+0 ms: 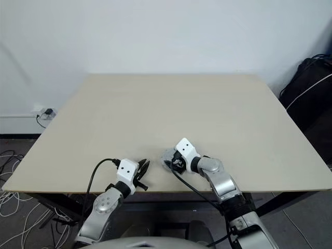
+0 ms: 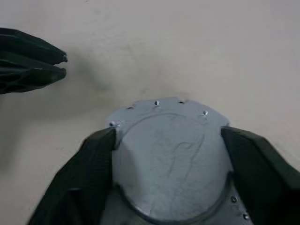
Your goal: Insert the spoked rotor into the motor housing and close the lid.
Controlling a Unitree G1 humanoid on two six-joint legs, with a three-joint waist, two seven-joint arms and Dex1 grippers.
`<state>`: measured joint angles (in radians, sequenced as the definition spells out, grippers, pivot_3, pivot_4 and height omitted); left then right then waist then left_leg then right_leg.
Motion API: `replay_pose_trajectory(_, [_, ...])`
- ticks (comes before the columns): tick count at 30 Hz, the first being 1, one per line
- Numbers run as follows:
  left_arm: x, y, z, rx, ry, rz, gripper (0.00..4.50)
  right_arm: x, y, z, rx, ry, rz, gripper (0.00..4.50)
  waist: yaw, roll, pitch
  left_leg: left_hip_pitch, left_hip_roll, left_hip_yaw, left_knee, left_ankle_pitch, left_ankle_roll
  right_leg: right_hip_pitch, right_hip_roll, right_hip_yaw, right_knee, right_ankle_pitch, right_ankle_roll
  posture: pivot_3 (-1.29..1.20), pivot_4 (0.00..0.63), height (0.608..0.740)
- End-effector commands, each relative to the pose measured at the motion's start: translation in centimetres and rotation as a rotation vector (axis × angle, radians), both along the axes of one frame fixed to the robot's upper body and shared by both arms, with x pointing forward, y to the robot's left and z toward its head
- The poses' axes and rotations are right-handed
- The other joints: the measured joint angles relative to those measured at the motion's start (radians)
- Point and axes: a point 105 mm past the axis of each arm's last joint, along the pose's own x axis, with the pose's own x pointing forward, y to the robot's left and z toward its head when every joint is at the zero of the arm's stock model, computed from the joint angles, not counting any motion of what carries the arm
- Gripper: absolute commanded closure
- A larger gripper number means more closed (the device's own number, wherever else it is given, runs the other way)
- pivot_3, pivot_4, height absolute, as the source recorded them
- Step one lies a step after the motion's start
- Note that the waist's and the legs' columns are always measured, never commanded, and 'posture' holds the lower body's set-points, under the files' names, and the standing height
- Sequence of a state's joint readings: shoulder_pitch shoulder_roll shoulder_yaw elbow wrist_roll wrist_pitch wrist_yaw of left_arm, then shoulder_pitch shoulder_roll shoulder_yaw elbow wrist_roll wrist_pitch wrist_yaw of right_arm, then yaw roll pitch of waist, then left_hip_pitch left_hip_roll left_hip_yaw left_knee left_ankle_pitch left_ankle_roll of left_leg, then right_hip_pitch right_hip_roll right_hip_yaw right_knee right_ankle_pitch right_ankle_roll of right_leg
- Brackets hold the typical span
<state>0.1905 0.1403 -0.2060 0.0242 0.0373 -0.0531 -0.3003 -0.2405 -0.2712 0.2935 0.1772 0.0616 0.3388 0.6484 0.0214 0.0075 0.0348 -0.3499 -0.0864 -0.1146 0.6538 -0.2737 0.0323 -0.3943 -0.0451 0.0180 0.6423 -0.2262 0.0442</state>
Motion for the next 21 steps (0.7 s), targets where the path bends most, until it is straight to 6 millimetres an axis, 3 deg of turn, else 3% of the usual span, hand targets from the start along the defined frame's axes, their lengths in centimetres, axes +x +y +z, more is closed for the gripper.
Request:
replay_pose_trajectory(1, [0.46, -0.23, 1.68, -0.01, -0.062, -0.007, 3.85, -0.07, -0.22, 0.57, 0.041, 0.012, -0.025, 1.25, 0.003, 0.0, 0.0, 0.0, 0.0, 0.0, 0.0, 0.0, 0.0, 0.0, 0.0, 0.0, 0.0, 0.0, 0.0, 0.0, 0.0, 0.74])
replay_pose_trajectory(21, [0.42, -0.61, 1.78, -0.011, -0.055, -0.025, 3.85, -0.23, 0.06, 0.71, 0.021, -0.058, -0.052, 1.25, 0.008, 0.0, 0.0, 0.0, 0.0, 0.0, -0.001, -0.001, 0.0, 0.0, 0.0, 0.0, -0.001, -0.001, 0.0, 0.0, 0.0, 0.74])
